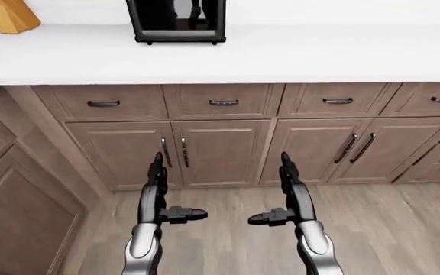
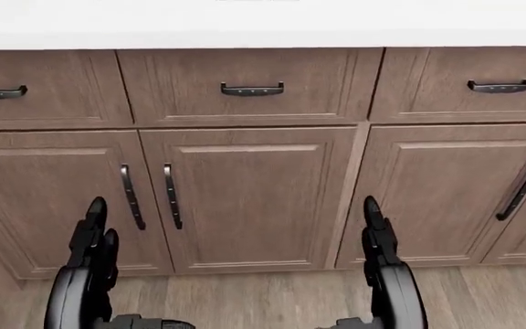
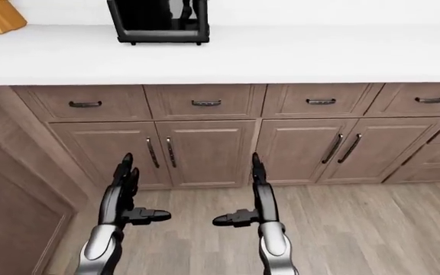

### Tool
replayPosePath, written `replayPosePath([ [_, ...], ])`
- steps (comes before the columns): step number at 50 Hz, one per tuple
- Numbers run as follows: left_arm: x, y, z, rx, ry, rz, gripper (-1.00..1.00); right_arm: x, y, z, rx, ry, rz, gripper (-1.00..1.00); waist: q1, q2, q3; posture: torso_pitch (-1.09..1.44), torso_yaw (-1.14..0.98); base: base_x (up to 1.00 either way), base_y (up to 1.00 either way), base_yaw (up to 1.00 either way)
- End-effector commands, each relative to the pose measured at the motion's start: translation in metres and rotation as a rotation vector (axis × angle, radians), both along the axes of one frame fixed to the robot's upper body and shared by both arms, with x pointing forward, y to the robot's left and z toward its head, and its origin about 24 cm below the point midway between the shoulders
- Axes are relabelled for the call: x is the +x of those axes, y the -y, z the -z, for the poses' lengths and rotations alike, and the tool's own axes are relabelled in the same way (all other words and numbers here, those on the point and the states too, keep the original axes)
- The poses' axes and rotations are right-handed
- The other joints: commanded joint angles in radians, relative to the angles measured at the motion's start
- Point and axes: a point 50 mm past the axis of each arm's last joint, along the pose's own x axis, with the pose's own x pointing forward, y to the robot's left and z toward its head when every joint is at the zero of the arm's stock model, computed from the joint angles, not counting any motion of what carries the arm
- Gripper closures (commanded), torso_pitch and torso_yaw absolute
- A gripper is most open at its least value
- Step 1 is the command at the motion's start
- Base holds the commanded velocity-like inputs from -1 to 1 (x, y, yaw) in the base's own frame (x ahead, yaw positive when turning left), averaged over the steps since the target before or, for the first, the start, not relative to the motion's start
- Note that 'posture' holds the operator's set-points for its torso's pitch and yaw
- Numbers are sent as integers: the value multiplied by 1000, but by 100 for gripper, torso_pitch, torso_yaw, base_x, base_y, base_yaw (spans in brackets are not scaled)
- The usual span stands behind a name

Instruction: Navigate to the toaster.

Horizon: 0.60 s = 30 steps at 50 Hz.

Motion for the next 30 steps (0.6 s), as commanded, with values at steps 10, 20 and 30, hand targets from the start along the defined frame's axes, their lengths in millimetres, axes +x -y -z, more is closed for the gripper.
replayPosePath([
  [10, 4, 4, -15, -2, 79, 17, -100, 4, 2, -14, -15, 74, 6, -100, -16, -23, -14, 0, 0, 0, -28, 0],
  [20, 4, 4, -15, -2, 79, 17, -100, 5, 3, -12, -13, 73, 10, -100, -10, 90, -13, 0, 0, 0, -28, 0],
  [30, 4, 4, -15, -2, 79, 17, -100, 4, 3, -14, -7, 74, 3, -100, -4, 11, -9, 0, 0, 0, -28, 0],
])
